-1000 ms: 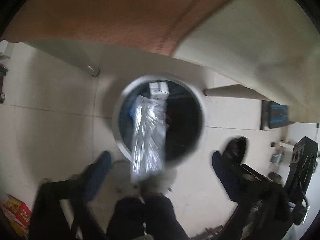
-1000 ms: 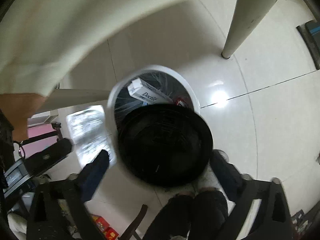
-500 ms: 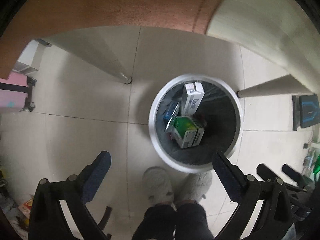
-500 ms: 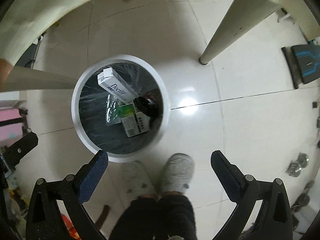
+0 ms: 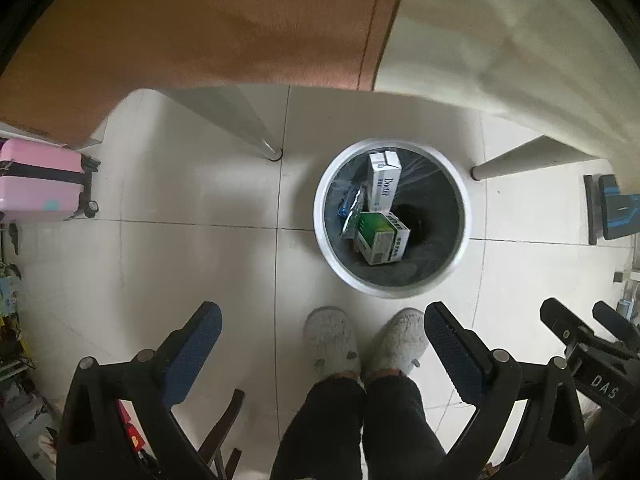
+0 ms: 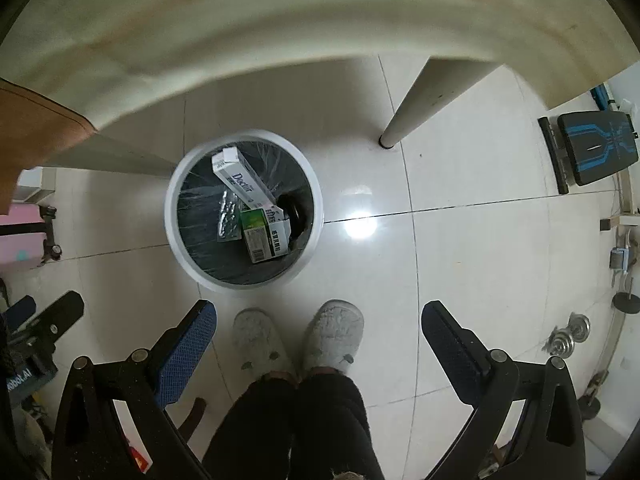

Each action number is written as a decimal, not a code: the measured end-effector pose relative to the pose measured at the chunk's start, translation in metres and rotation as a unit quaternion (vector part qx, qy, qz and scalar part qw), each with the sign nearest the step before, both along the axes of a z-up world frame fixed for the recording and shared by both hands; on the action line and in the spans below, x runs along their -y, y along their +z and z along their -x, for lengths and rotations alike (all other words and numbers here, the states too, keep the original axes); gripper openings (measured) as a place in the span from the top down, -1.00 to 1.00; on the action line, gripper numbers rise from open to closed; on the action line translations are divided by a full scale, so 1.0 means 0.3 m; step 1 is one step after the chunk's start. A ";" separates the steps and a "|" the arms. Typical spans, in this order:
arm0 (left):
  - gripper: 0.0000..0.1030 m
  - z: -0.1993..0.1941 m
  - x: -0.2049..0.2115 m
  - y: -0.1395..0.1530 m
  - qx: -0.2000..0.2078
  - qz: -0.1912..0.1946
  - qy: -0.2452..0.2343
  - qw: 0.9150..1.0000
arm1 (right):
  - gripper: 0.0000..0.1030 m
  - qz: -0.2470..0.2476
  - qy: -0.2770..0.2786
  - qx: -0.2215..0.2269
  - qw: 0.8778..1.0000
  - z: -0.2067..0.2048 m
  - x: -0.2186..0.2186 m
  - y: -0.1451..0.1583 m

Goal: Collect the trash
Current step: 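Carry the blister pack and black lid to the bin and release both, then raise both tools from the bin back toward the table items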

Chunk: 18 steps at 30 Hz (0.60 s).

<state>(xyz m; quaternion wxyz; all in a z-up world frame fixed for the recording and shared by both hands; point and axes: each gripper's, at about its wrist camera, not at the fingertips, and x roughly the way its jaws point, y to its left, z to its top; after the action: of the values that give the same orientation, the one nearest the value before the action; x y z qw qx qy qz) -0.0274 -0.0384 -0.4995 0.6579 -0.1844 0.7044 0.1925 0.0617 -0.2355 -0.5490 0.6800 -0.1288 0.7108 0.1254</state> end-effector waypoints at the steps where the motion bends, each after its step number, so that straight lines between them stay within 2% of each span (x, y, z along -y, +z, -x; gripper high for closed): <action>1: -1.00 0.003 0.005 0.023 0.002 0.002 0.000 1.000 | -1.00 0.000 0.001 0.002 1.000 0.003 0.004 0.035; 14: -1.00 0.031 0.067 0.453 0.031 0.001 -0.019 0.999 | -1.00 -0.019 0.000 0.022 1.000 0.072 0.043 0.524; 18: -1.00 0.054 0.073 0.569 0.042 -0.003 -0.026 0.999 | -1.00 -0.026 0.003 0.034 0.999 0.101 0.039 0.705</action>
<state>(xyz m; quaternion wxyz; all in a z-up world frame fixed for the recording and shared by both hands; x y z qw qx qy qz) -0.0437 -0.0602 -0.3289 0.6920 -0.1718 0.6804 0.1695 0.0314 -0.2470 -0.3375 0.7064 -0.1170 0.6836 0.1414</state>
